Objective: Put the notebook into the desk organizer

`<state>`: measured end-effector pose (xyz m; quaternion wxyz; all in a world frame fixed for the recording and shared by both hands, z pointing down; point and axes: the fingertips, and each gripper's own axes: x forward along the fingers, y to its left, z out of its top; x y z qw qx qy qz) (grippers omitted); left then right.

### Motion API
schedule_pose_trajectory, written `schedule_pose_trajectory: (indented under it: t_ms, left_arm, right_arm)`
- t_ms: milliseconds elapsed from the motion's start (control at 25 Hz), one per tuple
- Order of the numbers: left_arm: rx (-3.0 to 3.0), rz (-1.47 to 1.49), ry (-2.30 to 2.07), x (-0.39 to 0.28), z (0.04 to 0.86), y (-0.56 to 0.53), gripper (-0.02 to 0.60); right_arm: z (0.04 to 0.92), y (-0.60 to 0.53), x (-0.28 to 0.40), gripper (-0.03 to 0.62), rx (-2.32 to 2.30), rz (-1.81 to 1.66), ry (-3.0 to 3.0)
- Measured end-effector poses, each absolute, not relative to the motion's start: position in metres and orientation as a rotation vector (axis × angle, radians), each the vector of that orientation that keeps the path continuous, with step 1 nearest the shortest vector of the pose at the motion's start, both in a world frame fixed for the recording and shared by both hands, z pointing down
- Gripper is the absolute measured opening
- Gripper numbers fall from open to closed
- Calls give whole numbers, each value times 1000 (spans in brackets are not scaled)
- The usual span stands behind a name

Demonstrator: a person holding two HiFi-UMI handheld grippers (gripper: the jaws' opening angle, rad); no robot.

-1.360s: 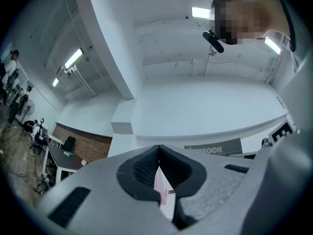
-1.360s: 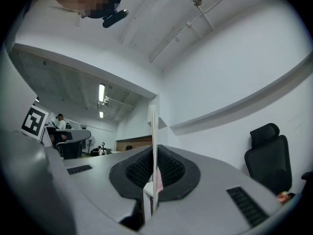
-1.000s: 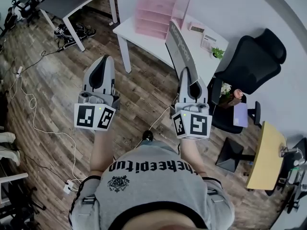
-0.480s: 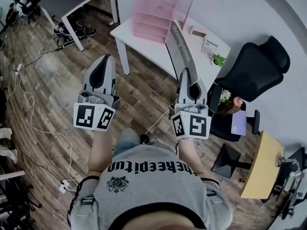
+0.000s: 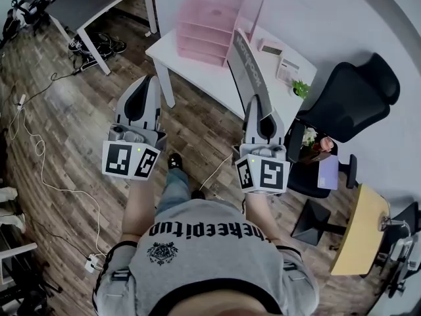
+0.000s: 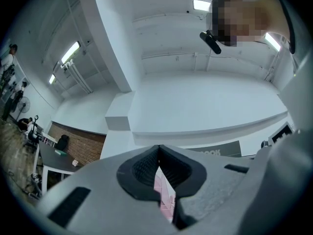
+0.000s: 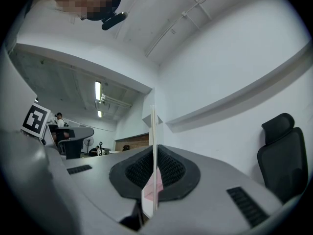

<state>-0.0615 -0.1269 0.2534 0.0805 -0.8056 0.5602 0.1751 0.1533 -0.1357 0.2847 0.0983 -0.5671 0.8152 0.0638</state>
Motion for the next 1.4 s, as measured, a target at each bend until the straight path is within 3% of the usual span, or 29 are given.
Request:
schedule_pose_trajectory:
  t_ms: [480,1400]
  left_arm:
    - [-2431,522,1654,-103,249,-222,5]
    - [-2532,485,1625,-149,270,-340,5]
  right_arm:
    - [285,-230,109,9,-1727,267,2443]
    - [364,-321,15,9,-1776,1278,2896]
